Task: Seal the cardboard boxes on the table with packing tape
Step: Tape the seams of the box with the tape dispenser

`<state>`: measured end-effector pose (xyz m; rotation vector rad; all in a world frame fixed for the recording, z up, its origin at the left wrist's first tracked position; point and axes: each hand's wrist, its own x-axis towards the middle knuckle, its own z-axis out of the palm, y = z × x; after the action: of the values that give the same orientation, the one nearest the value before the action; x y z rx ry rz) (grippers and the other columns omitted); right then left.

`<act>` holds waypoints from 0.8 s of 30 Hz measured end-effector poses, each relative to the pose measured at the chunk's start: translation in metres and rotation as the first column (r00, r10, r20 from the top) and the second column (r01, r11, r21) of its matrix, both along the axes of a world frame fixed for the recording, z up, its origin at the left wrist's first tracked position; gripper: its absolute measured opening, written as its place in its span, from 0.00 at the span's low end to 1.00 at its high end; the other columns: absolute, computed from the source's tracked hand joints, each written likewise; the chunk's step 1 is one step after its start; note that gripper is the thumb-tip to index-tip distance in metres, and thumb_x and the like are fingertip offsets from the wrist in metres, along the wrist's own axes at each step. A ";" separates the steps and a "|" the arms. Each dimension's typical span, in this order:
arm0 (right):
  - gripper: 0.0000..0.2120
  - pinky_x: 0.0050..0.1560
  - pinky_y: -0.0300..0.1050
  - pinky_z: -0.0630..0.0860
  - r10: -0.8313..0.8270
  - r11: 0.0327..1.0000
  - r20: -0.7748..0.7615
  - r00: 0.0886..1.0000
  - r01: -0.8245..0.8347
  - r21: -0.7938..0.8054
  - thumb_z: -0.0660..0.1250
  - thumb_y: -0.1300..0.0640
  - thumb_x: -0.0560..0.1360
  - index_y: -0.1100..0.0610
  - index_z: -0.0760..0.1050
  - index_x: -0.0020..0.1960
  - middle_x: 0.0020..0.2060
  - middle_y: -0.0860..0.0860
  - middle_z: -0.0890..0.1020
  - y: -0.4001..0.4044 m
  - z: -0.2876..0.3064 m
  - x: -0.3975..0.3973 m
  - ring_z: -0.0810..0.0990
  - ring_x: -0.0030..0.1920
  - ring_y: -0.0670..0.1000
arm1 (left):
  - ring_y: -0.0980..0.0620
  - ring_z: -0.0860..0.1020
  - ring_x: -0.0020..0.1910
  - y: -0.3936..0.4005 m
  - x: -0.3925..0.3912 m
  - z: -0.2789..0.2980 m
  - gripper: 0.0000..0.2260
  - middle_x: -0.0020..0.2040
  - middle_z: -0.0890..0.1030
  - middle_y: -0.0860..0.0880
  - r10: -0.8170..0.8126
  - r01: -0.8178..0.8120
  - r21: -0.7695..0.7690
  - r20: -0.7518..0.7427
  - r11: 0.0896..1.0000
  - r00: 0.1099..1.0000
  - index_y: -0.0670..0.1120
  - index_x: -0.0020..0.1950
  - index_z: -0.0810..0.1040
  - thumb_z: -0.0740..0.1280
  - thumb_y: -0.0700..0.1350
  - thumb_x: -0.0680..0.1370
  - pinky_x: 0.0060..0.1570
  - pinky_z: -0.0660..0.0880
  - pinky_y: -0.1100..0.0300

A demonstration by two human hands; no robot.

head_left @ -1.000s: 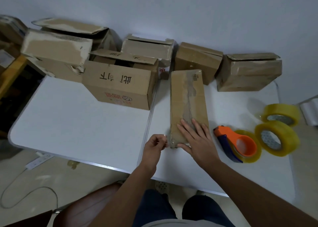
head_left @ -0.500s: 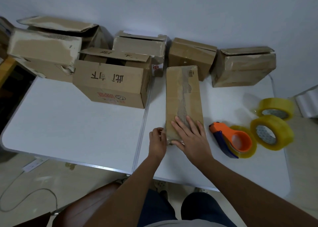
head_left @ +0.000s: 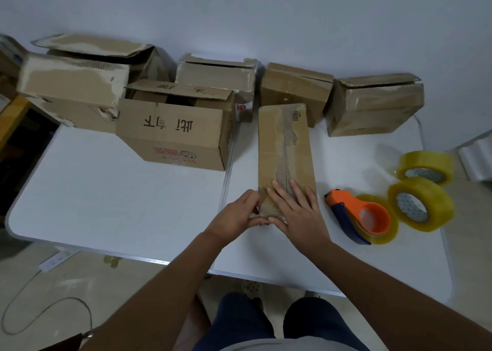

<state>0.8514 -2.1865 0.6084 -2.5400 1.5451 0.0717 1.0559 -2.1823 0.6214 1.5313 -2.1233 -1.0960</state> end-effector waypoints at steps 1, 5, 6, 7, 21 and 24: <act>0.31 0.74 0.61 0.56 0.004 1.000 0.005 1.000 -0.004 0.019 0.49 0.35 0.79 0.48 0.58 0.78 0.78 0.46 0.60 0.000 0.001 0.000 0.57 0.77 0.56 | 0.53 0.77 0.48 0.003 -0.002 -0.001 0.15 0.54 0.72 0.51 0.026 -0.026 -0.015 -0.005 1.000 1.000 0.46 0.55 0.68 0.70 0.51 0.78 0.47 0.79 0.51; 0.31 0.77 0.61 0.46 -0.031 0.995 0.213 0.977 0.010 0.101 0.49 0.35 0.79 0.43 0.52 0.79 0.79 0.41 0.50 -0.006 0.010 -0.006 0.43 0.79 0.50 | 0.53 0.78 0.51 0.007 0.002 -0.007 0.25 0.65 0.68 0.52 0.045 -0.035 -0.206 0.047 0.978 0.998 0.47 0.68 0.69 0.73 0.53 0.76 0.44 0.78 0.65; 0.30 0.77 0.60 0.42 -0.131 0.987 0.280 0.951 0.097 0.132 0.50 0.36 0.79 0.41 0.49 0.79 0.79 0.41 0.48 -0.007 0.014 -0.008 0.40 0.79 0.49 | 0.54 0.77 0.56 0.004 0.004 -0.007 0.28 0.70 0.67 0.53 0.003 0.024 -0.267 0.099 0.964 0.995 0.48 0.72 0.68 0.73 0.52 0.75 0.47 0.75 0.67; 0.30 0.77 0.58 0.41 -0.289 0.952 0.367 0.884 0.225 0.208 0.52 0.38 0.80 0.41 0.46 0.79 0.79 0.42 0.46 -0.009 0.019 -0.010 0.40 0.78 0.50 | 0.53 0.74 0.63 -0.001 0.005 -0.008 0.30 0.74 0.66 0.54 -0.050 0.102 -0.325 0.164 0.940 0.985 0.50 0.75 0.67 0.74 0.51 0.75 0.54 0.73 0.66; 0.30 0.76 0.53 0.56 -0.915 0.299 0.366 -0.168 0.325 0.897 0.51 0.41 0.83 0.55 0.54 0.79 0.77 0.56 0.61 0.026 0.045 -0.027 0.59 0.77 0.54 | 0.52 0.37 0.79 -0.032 -0.007 0.015 0.32 0.81 0.41 0.55 -0.121 0.236 -0.262 0.392 0.936 0.912 0.53 0.82 0.49 0.48 0.65 0.81 0.76 0.33 0.51; 0.28 0.76 0.51 0.59 -0.896 0.333 0.346 -0.277 0.095 0.938 0.49 0.41 0.83 0.55 0.60 0.78 0.74 0.50 0.66 0.030 0.027 -0.008 0.65 0.74 0.50 | 0.48 0.32 0.78 -0.039 -0.037 0.015 0.30 0.79 0.34 0.55 -0.099 0.164 -0.130 0.403 0.978 0.910 0.59 0.81 0.42 0.45 0.65 0.81 0.75 0.33 0.43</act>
<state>0.8435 -2.1565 0.6353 -0.3949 1.3984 -0.9225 1.0191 -2.2217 0.6369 1.6619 -2.5429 -0.6685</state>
